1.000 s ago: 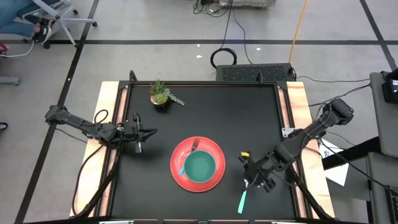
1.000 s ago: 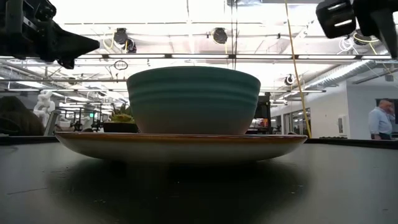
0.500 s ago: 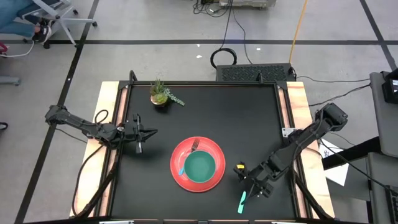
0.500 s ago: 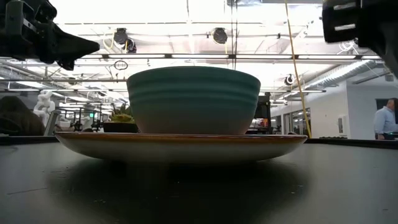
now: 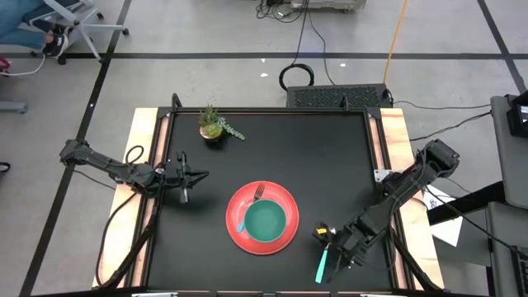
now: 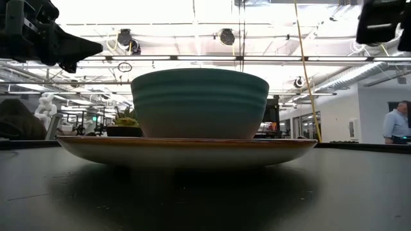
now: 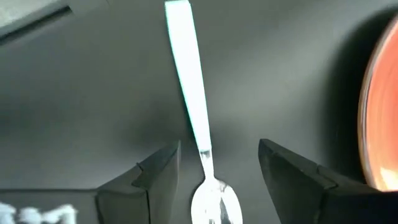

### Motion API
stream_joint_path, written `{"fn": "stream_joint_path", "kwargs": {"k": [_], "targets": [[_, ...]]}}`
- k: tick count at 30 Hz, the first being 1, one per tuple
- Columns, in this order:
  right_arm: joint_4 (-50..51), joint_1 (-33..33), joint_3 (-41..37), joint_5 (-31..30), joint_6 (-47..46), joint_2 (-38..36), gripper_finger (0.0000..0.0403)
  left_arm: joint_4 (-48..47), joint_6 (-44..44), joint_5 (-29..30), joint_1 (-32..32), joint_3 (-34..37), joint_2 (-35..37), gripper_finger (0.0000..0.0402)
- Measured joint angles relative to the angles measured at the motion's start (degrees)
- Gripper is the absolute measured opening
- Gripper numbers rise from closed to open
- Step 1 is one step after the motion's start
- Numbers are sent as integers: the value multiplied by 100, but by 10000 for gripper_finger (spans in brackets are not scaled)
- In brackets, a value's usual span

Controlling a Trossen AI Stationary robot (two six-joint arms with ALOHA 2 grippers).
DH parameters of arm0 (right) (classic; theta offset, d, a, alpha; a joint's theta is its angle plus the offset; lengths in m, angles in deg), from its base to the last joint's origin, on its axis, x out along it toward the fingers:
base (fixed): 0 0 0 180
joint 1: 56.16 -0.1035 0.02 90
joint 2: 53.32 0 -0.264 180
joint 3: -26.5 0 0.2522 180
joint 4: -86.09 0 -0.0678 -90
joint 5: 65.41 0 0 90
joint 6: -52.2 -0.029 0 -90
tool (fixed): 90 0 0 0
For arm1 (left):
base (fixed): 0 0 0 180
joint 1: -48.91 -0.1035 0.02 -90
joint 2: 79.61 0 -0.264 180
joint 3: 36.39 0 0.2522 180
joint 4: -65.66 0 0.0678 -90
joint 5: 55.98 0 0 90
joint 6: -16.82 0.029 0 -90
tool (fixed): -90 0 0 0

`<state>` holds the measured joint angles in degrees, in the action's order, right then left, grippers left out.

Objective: Set table place
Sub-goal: Put the blue spoon into the green bowl

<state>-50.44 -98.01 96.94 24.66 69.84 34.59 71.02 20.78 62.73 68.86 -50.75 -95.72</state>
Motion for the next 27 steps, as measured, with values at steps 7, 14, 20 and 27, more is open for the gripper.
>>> {"fn": "stream_joint_path", "kwargs": {"k": [7, 14, 20, 27], "targets": [[-170, 13, -4, -22, 446, 445, 208, 0, -9, -1, 1, 0, 1, 28], [-227, 11, -7, -24, 470, 765, 208, -2, -113, -2, 1, 0, 0, 28], [-573, 11, -4, 2, 551, 862, 207, 0, -118, -2, -1, 0, 1, 28], [-420, 11, -4, 9, 470, 879, 182, 0, -131, -2, 1, 0, -1, 28]]}}
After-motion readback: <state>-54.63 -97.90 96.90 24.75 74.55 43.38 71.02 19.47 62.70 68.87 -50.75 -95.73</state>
